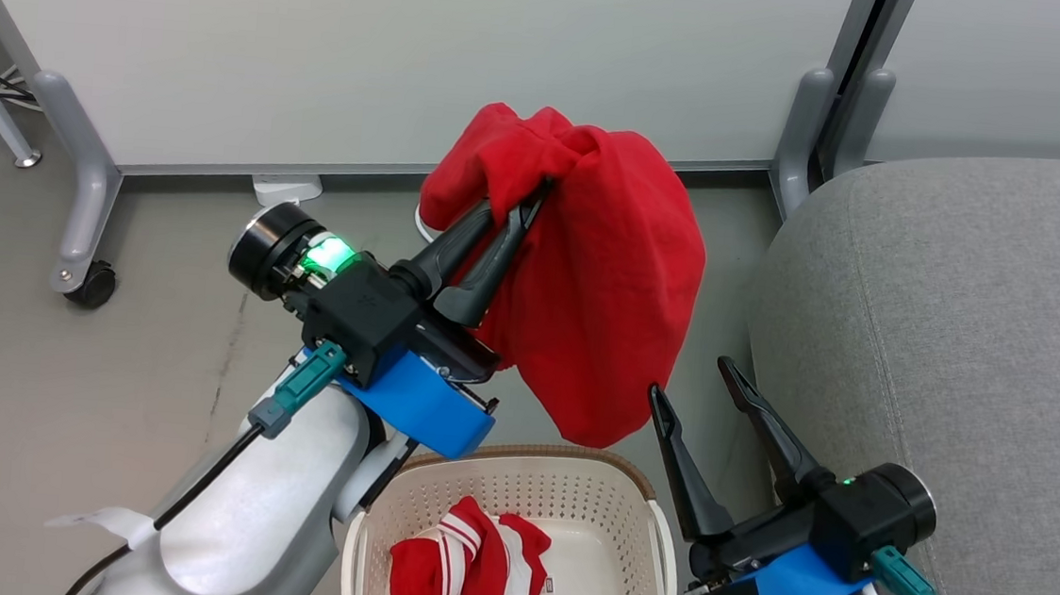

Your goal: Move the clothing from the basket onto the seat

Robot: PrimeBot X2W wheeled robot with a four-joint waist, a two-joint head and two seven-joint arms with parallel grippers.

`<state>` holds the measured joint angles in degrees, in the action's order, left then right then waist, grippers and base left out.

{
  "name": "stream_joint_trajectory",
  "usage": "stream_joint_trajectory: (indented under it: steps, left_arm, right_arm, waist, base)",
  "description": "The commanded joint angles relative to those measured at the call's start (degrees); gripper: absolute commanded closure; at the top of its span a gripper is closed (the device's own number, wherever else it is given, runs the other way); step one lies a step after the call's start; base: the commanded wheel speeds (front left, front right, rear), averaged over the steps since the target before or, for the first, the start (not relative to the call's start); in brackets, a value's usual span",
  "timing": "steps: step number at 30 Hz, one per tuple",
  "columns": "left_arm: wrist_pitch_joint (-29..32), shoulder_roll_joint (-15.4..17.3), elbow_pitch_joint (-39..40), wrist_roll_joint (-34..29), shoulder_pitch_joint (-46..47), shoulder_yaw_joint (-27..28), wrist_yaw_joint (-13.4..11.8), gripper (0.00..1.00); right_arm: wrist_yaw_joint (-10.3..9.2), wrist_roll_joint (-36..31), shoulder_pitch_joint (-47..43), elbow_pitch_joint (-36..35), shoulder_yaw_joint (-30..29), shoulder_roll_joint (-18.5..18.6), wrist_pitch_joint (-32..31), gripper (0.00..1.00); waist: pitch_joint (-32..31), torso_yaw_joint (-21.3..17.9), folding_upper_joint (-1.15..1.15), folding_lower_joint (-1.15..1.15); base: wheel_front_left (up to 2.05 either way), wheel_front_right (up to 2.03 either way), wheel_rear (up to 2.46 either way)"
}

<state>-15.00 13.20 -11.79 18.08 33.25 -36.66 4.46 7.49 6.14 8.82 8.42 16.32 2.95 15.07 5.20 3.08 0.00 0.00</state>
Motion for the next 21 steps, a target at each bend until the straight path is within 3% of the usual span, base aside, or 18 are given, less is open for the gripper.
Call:
stream_joint_trajectory:
  steps: [1, 12, 21]
  left_arm:
    - [-0.27, -0.06, 0.29, -0.35, 0.1, -0.17, -0.02, 1.0]
    - [-0.27, -1.35, 1.4, -1.12, 0.56, -1.91, 0.54, 1.0]
    - [-0.27, -1.81, 1.74, -1.24, -0.52, -3.64, 1.18, 1.0]
  right_arm:
    - [0.01, -0.13, 0.83, 0.52, 0.2, 0.47, 0.16, 0.0]
    - [0.01, 5.05, 5.88, 6.59, 5.69, 2.61, 0.17, 0.0]
    - [0.01, 11.81, 9.18, 4.78, 12.0, 6.09, 0.16, 0.0]
  waist:
    - [0.04, 0.1, 0.0, 0.0]
    - [0.01, 1.37, 0.0, 0.0]
    - [-0.65, 2.75, 0.0, 0.0]
  base:
    - [0.0, 0.0, 0.0]
    - [0.0, 0.0, 0.0]
    - [0.0, 0.0, 0.0]
